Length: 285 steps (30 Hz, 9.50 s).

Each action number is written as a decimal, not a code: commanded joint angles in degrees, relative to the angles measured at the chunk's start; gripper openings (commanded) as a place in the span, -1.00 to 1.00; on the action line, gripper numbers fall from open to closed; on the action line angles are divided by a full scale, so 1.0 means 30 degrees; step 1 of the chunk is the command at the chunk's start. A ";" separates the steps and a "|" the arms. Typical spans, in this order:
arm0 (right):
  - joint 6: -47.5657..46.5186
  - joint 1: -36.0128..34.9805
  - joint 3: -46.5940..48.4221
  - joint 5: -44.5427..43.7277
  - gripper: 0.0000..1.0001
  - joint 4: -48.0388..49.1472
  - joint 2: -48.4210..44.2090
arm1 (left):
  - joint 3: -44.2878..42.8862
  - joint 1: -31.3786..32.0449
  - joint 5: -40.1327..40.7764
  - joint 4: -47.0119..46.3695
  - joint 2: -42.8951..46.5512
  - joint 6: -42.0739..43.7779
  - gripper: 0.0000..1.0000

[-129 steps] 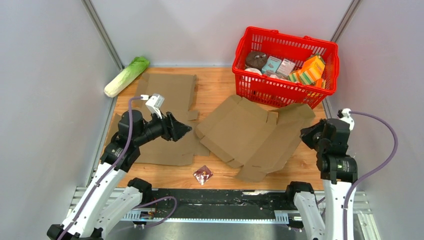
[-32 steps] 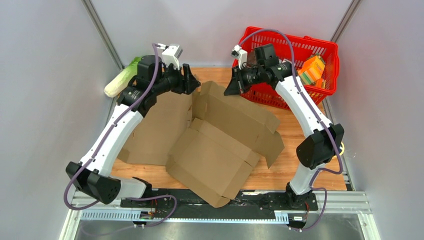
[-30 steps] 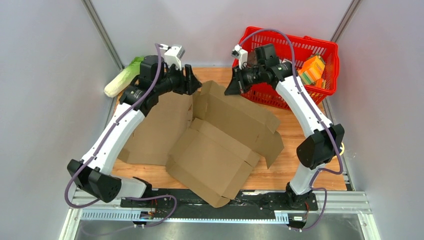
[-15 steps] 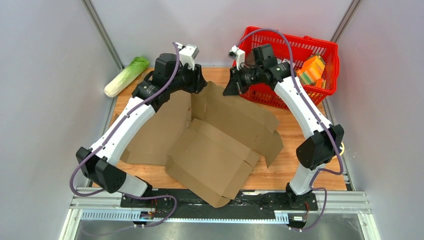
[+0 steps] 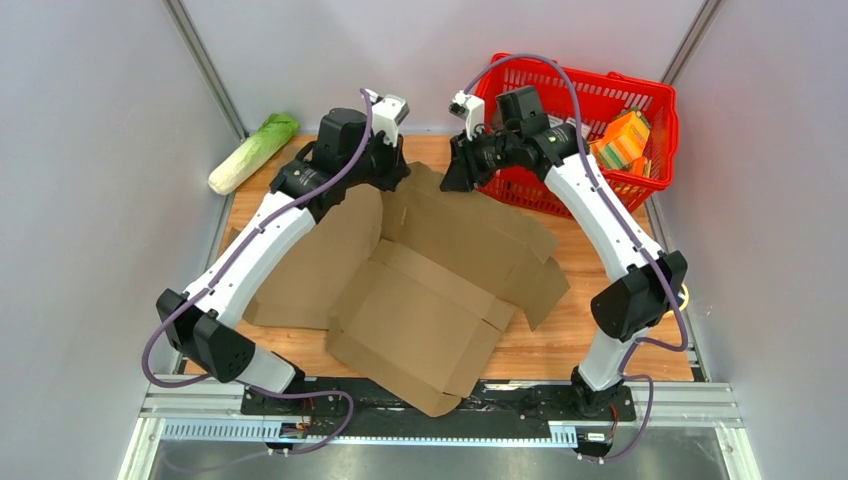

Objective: Fold the paper box

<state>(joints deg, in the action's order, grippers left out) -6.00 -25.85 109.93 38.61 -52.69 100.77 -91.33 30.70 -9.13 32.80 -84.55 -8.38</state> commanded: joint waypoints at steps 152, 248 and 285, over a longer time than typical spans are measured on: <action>0.1648 0.0031 -0.0344 -0.0858 -1.00 0.0481 0.0746 | 0.8732 -0.0799 0.9081 -0.5830 -0.1725 -0.4793 -1.00; 0.5574 -0.0262 -0.3858 -0.0623 -1.00 0.4700 0.0101 | 1.5881 0.0577 0.4302 -1.9544 -0.5097 -0.9688 -0.82; -0.5938 -0.1199 -0.0346 -0.4286 -1.00 0.0747 0.1302 | 0.6017 0.0080 0.2164 -0.2407 0.6244 -0.1485 -0.11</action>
<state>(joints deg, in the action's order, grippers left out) -17.93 -29.10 105.14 25.58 -47.77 103.92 -67.44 31.38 -2.92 19.16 -63.05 -17.54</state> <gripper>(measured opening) 0.010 0.438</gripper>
